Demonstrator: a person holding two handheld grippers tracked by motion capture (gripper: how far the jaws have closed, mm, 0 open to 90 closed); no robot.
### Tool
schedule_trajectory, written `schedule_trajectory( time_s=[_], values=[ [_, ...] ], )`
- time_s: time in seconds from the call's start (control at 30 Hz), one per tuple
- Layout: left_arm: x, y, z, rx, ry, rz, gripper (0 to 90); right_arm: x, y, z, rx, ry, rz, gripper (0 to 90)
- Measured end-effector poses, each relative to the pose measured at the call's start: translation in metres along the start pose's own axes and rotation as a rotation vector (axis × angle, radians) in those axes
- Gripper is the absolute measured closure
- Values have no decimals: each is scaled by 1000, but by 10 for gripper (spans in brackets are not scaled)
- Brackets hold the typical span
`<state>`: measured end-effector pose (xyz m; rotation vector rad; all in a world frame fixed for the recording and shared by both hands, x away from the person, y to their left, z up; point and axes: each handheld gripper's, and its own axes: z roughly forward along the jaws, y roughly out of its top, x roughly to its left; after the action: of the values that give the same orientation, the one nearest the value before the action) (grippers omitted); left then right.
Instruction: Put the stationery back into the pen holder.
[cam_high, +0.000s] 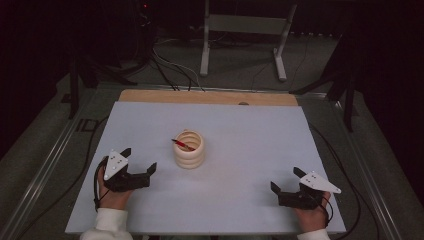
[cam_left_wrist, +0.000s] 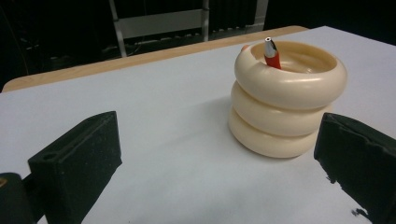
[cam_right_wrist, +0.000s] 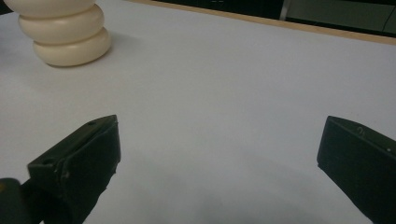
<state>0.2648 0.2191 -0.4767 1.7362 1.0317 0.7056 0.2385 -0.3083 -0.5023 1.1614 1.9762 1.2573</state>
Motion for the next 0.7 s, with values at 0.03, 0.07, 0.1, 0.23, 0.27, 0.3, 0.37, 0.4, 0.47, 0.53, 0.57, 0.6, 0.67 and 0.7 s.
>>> schedule_trajectory(
  time_s=[0.03, 0.07, 0.1, 0.23, 0.27, 0.3, 0.37, 0.4, 0.47, 0.53, 0.57, 0.6, 0.67, 0.7],
  values=[
    [0, -1, 0, 4, 6, 5, 13, 0, 0, 0, -1, 1, 1, 0],
    [-1, -3, 1, 7, 9, 8, 13, 0, 0, 0, -1, 2, 0, 0],
    [-1, -4, 1, 7, 13, 9, 13, 0, 0, -1, -3, 4, 0, 0],
    [-3, -8, -2, 3, 46, 30, 13, 1, 0, -1, -7, 9, 0, 0],
    [-4, -8, -3, -12, 54, 30, 13, 1, 0, -1, -8, 9, -3, 0],
    [-4, -9, -4, -17, 56, 26, 13, 1, 1, -1, -8, 8, -3, 0],
    [-3, -11, -4, -17, 69, 27, 13, 1, 1, -1, -9, 9, -2, 0],
    [-3, -12, -4, -17, 74, 24, 13, 1, 1, -1, -9, 9, -1, 0],
    [-2, -13, -4, -14, 73, 21, 13, 0, 0, -1, -7, 6, 1, 0],
    [-2, -14, -4, -15, 73, 18, 13, 0, 0, -1, -3, 2, 1, 0],
    [-2, -14, -3, -13, 71, 15, 13, -1, 0, -1, -1, 1, 0, 0],
    [-2, -15, -3, -9, 71, 17, 13, -1, 0, -1, 1, -1, 0, 0],
    [-1, -16, -2, 1, 72, 16, 13, -1, 0, 0, 6, 1, 3, 0],
    [-1, -16, -1, 4, 73, 12, 13, -1, -1, 1, 11, 2, -2, 0]
  ],
)
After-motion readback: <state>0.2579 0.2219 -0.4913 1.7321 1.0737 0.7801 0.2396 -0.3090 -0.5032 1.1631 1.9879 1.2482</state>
